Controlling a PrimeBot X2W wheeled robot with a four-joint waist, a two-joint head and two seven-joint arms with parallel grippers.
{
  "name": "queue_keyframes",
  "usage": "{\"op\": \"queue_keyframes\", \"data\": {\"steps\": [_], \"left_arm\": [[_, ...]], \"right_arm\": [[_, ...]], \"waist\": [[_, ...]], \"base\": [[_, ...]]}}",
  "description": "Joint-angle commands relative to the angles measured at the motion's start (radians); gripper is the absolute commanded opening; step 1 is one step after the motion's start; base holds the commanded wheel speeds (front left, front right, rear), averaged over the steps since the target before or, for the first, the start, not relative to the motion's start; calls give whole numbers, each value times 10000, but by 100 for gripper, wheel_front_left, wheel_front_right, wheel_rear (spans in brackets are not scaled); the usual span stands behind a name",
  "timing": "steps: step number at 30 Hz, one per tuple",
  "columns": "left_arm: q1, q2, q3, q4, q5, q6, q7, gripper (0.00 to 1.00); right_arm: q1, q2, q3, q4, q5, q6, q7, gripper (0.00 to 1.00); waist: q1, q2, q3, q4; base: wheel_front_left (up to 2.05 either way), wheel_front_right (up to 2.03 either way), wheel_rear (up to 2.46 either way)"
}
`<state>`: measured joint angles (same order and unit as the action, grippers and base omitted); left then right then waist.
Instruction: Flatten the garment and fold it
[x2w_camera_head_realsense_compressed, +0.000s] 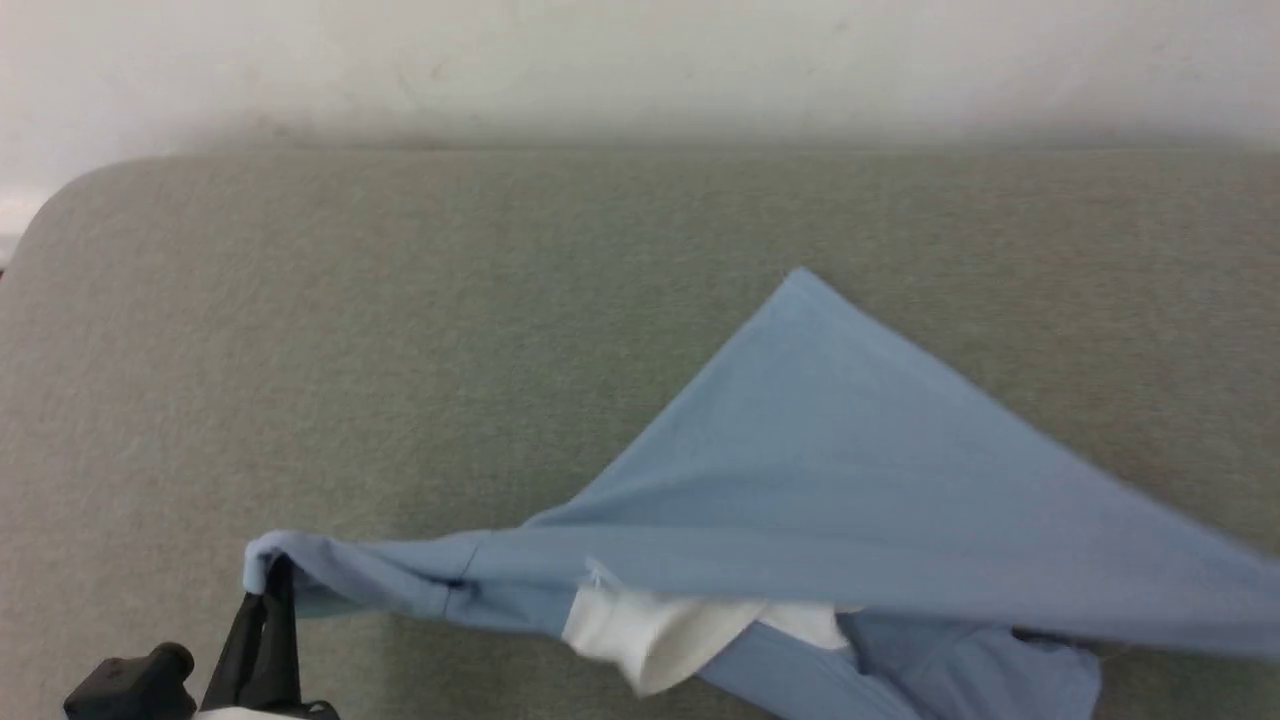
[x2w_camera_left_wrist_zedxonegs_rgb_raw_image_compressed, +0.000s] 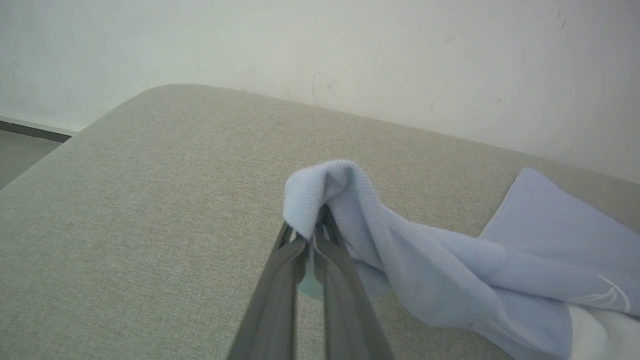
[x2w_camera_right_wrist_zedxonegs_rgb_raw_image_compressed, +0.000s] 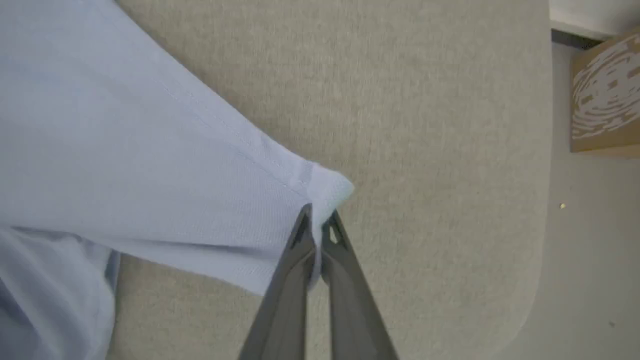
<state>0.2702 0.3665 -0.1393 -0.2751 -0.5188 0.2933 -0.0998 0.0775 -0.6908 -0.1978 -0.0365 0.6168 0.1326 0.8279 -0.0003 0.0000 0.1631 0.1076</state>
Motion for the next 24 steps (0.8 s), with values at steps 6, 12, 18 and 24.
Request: {"op": "queue_keyframes", "data": {"steps": [6, 12, 18, 24], "left_arm": [[435, 228, 218, 108, -218, 153, 261, 0], [530, 306, 255, 161, -323, 186, 443, 0], [459, 306, 203, 208, -309, 321, 625, 0], [187, 250, 98, 66, -255, 343, 601, 0]], "right_arm": [[3434, 2521, -1418, -1092, 28, -19, 612, 0], [4336, 4157, -1953, -1556, 3, -19, 261, 100], [3112, 4808, -2470, -1788, 203, -19, -1680, 100], [668, 4808, -2013, -948, -352, -19, -4132, 100]], "waist": [[3, 0, -994, -1185], [3, 0, -986, -1255], [3, 0, -932, -1183], [3, 0, -495, -1064]], "base": [[0, 0, 0], [0, 0, 0], [0, 0, 0], [0, 0, 0]]}}
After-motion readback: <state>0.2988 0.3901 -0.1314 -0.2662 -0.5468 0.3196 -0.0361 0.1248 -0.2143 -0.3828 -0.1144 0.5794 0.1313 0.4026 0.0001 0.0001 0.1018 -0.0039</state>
